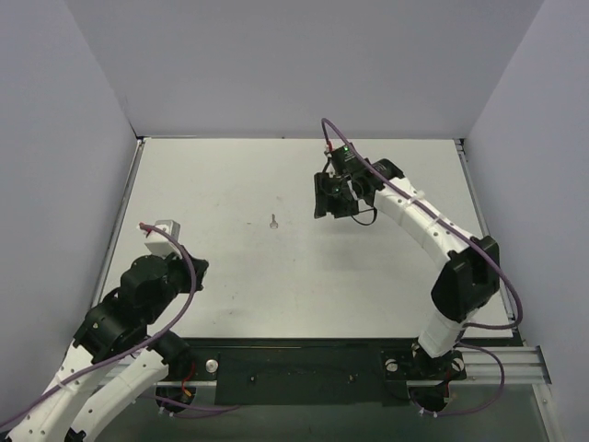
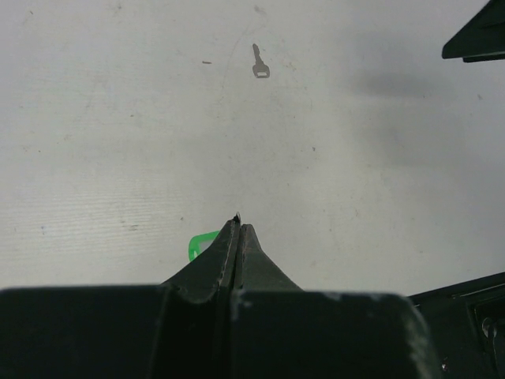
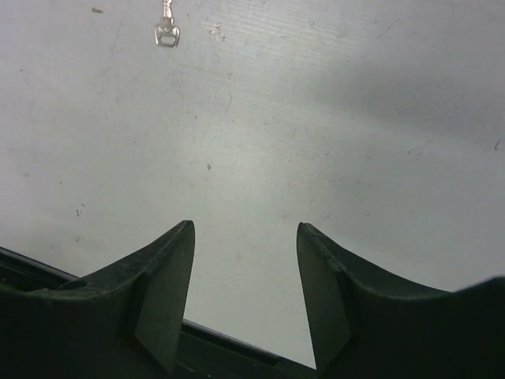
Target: Remove the keys from the keyring
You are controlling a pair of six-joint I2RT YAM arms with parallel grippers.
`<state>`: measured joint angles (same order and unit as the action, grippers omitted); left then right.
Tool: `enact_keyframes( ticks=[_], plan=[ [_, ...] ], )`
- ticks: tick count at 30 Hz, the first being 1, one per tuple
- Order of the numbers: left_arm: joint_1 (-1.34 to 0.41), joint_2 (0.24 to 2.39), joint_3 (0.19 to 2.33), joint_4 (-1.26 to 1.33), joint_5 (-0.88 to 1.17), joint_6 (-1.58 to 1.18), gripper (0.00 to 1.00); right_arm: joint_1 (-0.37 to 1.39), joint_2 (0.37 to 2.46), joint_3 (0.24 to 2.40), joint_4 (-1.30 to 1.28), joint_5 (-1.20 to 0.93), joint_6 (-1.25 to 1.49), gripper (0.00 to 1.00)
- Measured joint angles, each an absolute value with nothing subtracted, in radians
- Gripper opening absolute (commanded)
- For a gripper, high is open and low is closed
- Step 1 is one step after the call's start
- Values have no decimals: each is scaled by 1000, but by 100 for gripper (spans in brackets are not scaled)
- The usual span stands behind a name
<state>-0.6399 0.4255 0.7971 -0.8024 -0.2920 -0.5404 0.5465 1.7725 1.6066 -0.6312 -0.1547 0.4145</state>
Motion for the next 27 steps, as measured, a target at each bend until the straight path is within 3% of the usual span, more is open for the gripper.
enact_keyframes(
  ticks=[12,24,27],
  plan=[
    [-640,777,834,-624,-233,-542,0,753,1354,1347,-623,-41,431,51],
    [-638,1200,1048,-400,-132,-547,0,873,938,1096,-636,88,577,51],
    [-633,1278,1107,-381,-116,-546,0,884,888,1082,-656,113,599,64]
  ],
)
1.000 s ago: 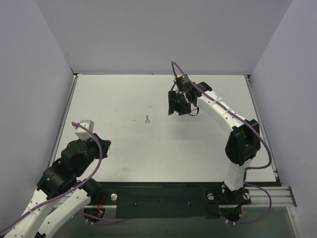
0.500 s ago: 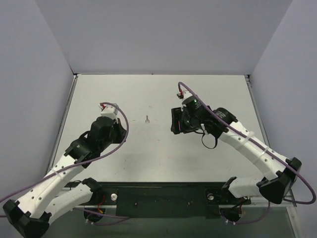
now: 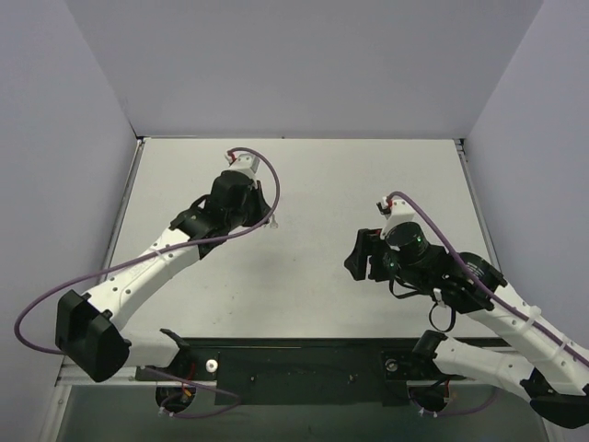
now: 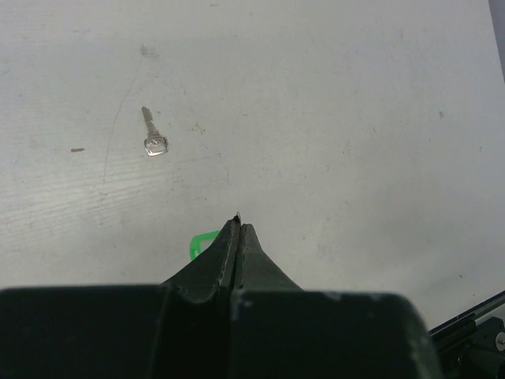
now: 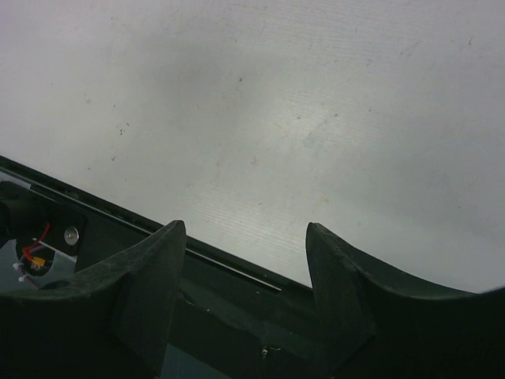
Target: Remove the keys from the keyring
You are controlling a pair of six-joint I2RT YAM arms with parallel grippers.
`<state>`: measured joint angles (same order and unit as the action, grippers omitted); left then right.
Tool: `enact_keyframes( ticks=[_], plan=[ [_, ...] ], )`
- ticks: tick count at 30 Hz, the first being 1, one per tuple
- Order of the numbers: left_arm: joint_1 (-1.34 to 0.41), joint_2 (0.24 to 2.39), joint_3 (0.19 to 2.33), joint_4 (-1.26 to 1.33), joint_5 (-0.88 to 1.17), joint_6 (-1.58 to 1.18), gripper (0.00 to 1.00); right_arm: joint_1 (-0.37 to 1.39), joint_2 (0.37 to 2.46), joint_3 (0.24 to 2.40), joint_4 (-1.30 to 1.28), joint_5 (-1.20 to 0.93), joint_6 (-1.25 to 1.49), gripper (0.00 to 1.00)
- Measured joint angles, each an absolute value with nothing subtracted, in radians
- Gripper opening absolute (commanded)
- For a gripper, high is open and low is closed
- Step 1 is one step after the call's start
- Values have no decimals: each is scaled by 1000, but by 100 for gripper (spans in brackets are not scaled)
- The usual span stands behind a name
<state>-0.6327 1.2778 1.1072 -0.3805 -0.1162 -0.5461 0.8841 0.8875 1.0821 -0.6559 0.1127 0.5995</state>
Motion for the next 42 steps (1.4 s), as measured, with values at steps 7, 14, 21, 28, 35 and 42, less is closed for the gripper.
enact_keyframes(
  ticks=[7,14,21,28,35,42],
  plan=[
    [-615,1450,1234,-353,-76,-545,0,885,818,1079,-692,147,632,68],
    [-600,1588,1337,-347,-17,-543,51,885,805,1075,-715,149,655,68],
    [-585,1705,1441,-347,62,-567,81,885,803,1067,-723,149,667,68],
    [-575,1711,1451,-349,95,-574,86,885,805,1067,-723,148,674,68],
    [-548,1608,1441,-369,106,-564,86,885,842,1076,-725,150,672,68],
    [-528,1318,1218,-337,99,-544,86,885,856,1085,-724,175,653,71]
  ],
)
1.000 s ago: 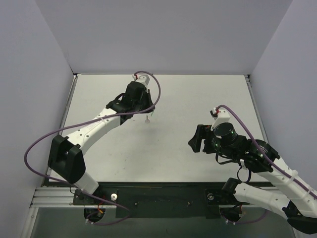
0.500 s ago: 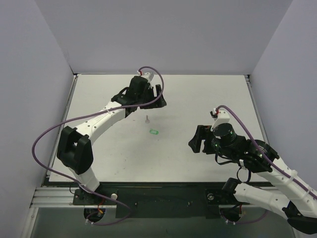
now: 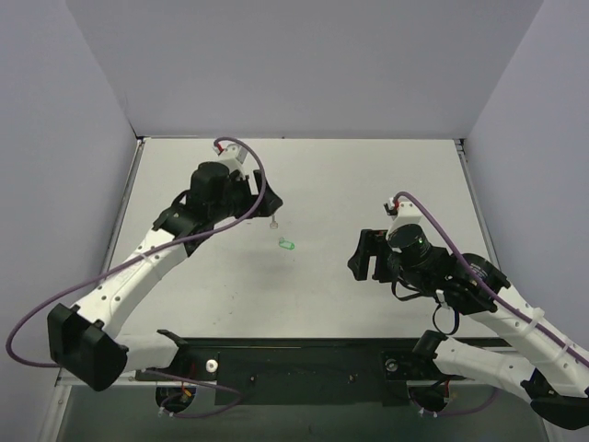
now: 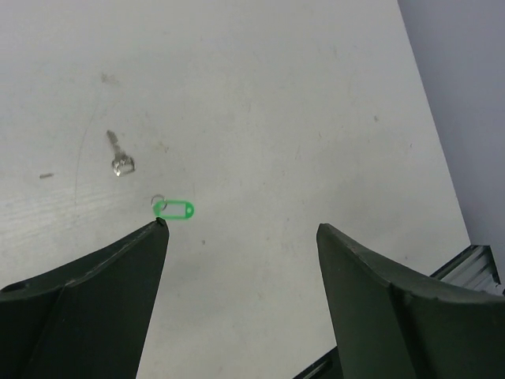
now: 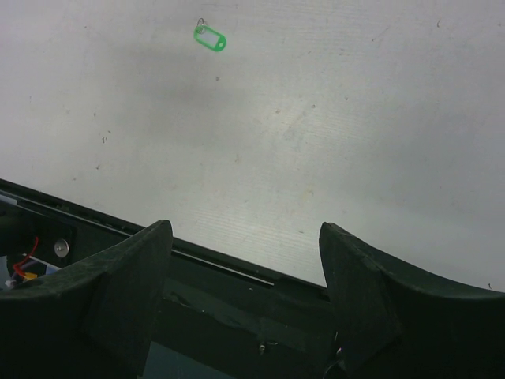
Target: Remove the keys from the keyring
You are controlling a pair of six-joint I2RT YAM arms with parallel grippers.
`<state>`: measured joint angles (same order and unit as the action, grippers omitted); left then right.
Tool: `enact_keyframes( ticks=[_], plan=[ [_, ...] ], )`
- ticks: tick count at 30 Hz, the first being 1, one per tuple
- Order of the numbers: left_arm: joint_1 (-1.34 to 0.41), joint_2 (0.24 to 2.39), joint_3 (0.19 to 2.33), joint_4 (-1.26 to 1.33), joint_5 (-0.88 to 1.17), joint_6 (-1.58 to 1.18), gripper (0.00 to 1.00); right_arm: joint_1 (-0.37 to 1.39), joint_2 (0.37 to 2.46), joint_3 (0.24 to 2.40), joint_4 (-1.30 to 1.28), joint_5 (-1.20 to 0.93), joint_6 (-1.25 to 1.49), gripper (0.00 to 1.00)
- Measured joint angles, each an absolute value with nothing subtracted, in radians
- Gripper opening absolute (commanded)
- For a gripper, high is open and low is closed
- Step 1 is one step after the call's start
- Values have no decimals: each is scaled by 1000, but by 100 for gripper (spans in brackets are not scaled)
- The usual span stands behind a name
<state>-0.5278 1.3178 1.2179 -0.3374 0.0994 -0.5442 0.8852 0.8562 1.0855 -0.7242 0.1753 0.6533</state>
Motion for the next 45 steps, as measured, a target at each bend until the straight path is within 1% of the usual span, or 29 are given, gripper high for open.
enact_keyframes(
  ticks=[4,8,13,17,23,28,32,37,40,45],
  plan=[
    [-528,1175,1036,-348,94,-538,86,885,857,1085,-724,196,647,72],
    [-528,1040,901,-384,64,-529,86,885,862,1085,-722,241,647,72],
    [-528,825,814,-427,-2,-484,88,885,884,1085,-706,266,648,72],
    [-528,680,749,-434,-94,-446,91,885,899,1085,-684,318,647,74],
    [-528,592,670,-411,-280,-395,90,885,879,1086,-630,413,567,75],
    [-527,578,520,-270,-481,-367,90,885,809,1063,-573,469,518,75],
    [-509,660,435,-139,-571,-341,89,885,767,1027,-557,483,507,75],
    [-434,844,405,56,-616,-286,89,885,753,998,-551,464,508,75],
    [-402,900,343,213,-621,-220,89,885,741,983,-550,444,508,75],
    [-243,1028,267,431,-572,-155,89,885,686,968,-549,428,508,75]
  ],
)
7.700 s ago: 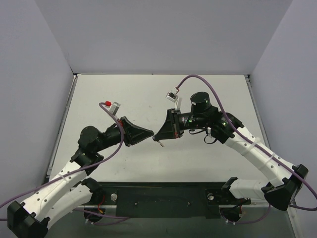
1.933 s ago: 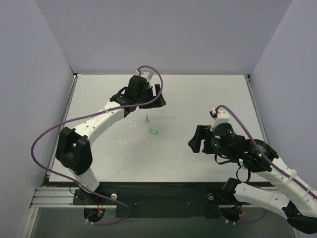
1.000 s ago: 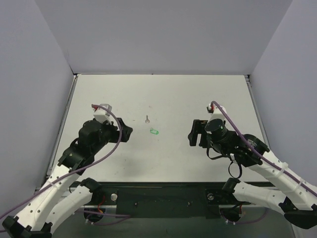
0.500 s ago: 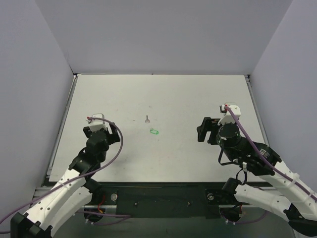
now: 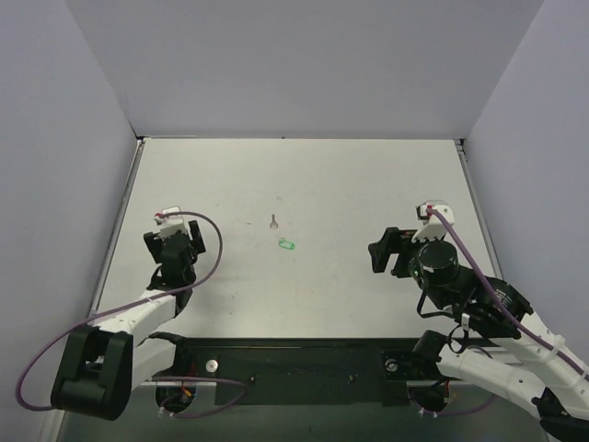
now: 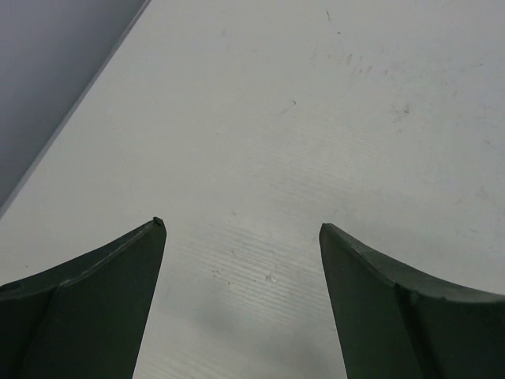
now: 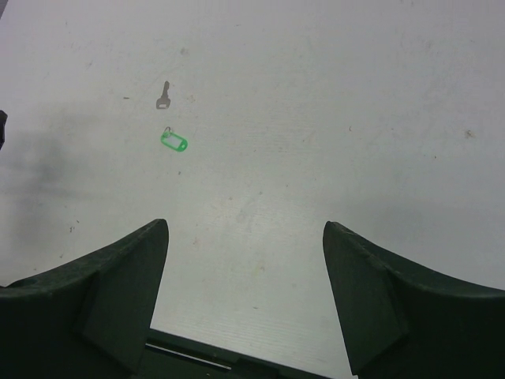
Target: Remove the keys from the keyring
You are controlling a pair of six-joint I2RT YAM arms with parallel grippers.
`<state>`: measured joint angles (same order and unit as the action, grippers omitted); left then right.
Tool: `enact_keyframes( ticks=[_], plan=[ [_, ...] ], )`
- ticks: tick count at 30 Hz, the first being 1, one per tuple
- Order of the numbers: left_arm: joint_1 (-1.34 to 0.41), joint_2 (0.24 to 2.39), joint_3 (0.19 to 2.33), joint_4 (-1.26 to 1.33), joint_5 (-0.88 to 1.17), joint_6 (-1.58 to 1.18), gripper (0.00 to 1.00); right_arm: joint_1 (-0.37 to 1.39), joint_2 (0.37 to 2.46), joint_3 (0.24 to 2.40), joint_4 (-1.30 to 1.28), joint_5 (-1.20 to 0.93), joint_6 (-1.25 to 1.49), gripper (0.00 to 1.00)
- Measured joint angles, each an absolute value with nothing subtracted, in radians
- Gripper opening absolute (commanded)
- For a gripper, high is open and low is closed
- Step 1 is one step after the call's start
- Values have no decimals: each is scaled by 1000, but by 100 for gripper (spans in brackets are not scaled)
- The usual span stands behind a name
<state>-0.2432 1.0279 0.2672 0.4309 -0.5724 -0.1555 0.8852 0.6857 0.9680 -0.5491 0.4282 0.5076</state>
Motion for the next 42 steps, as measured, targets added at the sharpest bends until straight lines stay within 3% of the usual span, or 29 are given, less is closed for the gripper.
enact_keyframes(
  ticks=[13,25,38,42],
  plan=[
    [-128,1429,266,883,-437,-103,90,885,598,936,-574,421,508,75],
    [-91,1455,258,1007,-327,-107,92,885,571,925,-621,456,625,76],
    [-91,1457,255,1029,-313,-107,93,885,446,824,-625,331,683,76],
    [-91,1457,255,1030,-313,-106,93,885,448,794,-602,266,690,84]
  ],
)
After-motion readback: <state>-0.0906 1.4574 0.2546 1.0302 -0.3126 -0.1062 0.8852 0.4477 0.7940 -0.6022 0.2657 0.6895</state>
